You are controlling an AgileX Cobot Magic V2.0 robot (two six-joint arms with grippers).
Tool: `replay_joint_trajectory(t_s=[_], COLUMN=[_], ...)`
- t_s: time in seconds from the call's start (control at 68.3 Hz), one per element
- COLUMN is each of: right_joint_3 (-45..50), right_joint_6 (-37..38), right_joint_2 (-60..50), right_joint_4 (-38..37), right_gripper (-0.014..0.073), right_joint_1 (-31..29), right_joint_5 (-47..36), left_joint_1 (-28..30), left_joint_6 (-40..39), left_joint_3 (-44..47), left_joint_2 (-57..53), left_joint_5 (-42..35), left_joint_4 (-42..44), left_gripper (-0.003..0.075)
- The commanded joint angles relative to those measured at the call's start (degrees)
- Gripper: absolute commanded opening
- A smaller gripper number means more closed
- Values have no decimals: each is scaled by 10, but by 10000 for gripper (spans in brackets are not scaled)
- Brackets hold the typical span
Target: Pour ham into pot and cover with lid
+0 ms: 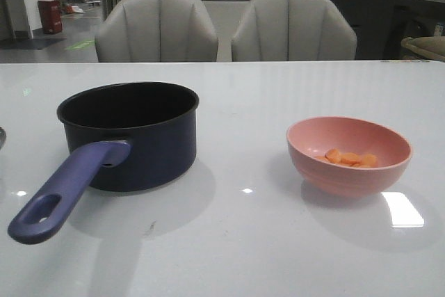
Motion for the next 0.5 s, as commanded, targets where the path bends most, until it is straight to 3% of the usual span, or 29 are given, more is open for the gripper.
replay_joint_trajectory(t_s=[0.0,0.293,0.483], right_joint_3=[-3,-3,-3], right_joint_6=[0,0,0], right_joint_2=[-11,-11,-11], right_joint_4=[-6,-6,-6], right_gripper=[171,171,171], right_joint_1=[-2,-2,-2], right_joint_5=[-47,-47,-47], left_joint_1=[0,0,0], left_joint_6=[-1,-1,-1], left_joint_3=[7,23,23], left_joint_2=[-24,18,27], left_joint_5=[-66,-77,-77], left_joint_4=[-8,-15,-18], left_gripper=[314,321,425])
